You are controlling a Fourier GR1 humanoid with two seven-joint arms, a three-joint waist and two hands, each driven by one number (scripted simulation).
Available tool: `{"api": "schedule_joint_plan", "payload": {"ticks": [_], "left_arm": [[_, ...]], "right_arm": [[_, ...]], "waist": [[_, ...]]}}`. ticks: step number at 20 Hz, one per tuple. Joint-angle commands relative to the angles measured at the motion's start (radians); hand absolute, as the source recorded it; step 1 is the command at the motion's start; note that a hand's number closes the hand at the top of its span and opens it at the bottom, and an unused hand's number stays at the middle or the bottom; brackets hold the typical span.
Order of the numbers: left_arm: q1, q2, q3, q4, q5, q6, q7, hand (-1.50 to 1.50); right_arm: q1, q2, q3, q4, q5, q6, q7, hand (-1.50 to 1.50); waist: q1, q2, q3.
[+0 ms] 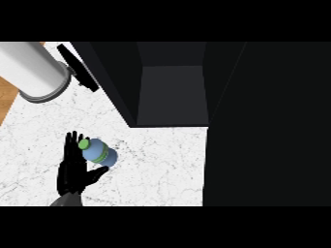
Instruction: Pick up the bottled water, place it into the cabinet and close the cabinet
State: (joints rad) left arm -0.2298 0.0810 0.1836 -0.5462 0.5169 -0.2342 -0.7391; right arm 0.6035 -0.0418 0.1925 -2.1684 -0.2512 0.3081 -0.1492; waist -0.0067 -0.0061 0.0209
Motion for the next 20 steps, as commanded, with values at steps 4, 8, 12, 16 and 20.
{"api": "schedule_joint_plan", "payload": {"ticks": [4,8,12,16,20], "left_arm": [[-0.120,-0.042,-0.011,0.132,-0.030,-0.032,-0.031,1.50],[-0.111,-0.065,-0.014,0.144,-0.045,-0.038,-0.090,1.50],[-0.168,-0.030,0.018,0.127,-0.004,-0.049,-0.007,1.50],[-0.123,-0.032,-0.004,0.136,-0.045,-0.032,-0.065,1.50],[-0.095,0.011,-0.055,0.157,-0.078,-0.150,-0.083,1.50]], "right_arm": [[-0.006,0.015,0.038,0.049,0.061,-0.005,-0.036,-1.50],[0.060,-0.029,-0.004,-0.035,-0.002,0.019,-0.020,-1.50],[0.060,0.015,0.030,0.013,0.037,0.000,-0.069,-1.50],[-0.018,-0.025,-0.040,-0.030,-0.072,-0.019,0.059,-1.50],[-0.004,-0.022,-0.052,0.036,-0.034,0.006,-0.035,-1.50]], "waist": [[-0.020,0.011,-0.023],[-0.018,0.009,-0.023],[-0.009,0.007,-0.022],[-0.001,0.007,-0.021],[-0.003,0.006,-0.021]]}}
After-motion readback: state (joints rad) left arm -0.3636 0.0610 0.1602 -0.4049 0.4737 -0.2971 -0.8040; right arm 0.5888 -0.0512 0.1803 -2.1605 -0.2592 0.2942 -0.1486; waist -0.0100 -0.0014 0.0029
